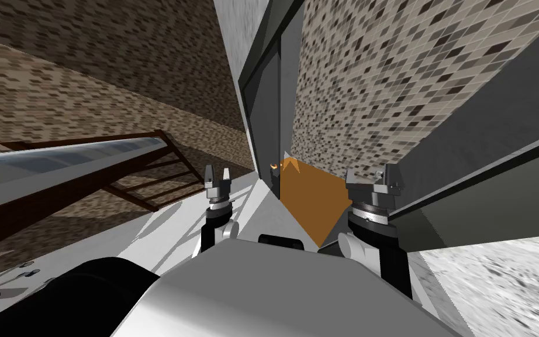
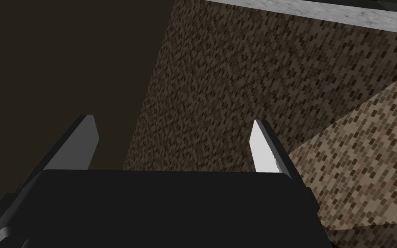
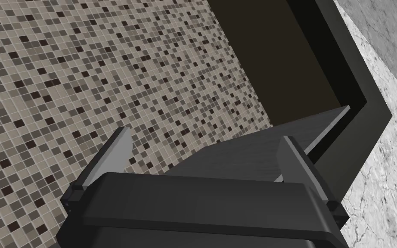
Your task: Push the door open
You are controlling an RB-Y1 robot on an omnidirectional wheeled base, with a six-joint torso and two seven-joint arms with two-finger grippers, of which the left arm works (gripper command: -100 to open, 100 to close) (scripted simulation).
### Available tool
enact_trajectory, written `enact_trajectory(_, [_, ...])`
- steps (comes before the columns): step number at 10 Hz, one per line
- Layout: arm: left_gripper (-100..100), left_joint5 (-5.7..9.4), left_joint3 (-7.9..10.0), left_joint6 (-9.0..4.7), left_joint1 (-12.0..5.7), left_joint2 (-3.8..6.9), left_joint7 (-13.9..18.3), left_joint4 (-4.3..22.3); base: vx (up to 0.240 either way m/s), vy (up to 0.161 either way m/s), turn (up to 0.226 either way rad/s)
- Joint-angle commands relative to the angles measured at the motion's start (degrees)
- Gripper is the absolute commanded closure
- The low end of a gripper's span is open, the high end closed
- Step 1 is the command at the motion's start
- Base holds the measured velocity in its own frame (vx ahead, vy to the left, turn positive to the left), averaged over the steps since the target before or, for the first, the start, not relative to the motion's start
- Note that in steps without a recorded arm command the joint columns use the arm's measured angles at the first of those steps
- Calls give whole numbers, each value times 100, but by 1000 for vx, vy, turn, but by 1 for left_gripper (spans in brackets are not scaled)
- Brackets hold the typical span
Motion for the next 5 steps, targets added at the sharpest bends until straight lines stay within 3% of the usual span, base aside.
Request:
enact_trajectory(1, [-100,0,-5,-23,-82,48,12,212,44,36,-143])
enact_trajectory(3, [-100,0,-9,-42,-151,83,21,389,75,75,-84])
enact_trajectory(4, [-100,-1,-14,-64,-232,120,33,598,79,104,-146])
enact_trajectory(5, [-100,-1,-14,-64,-232,120,33,598,75,85,-72])
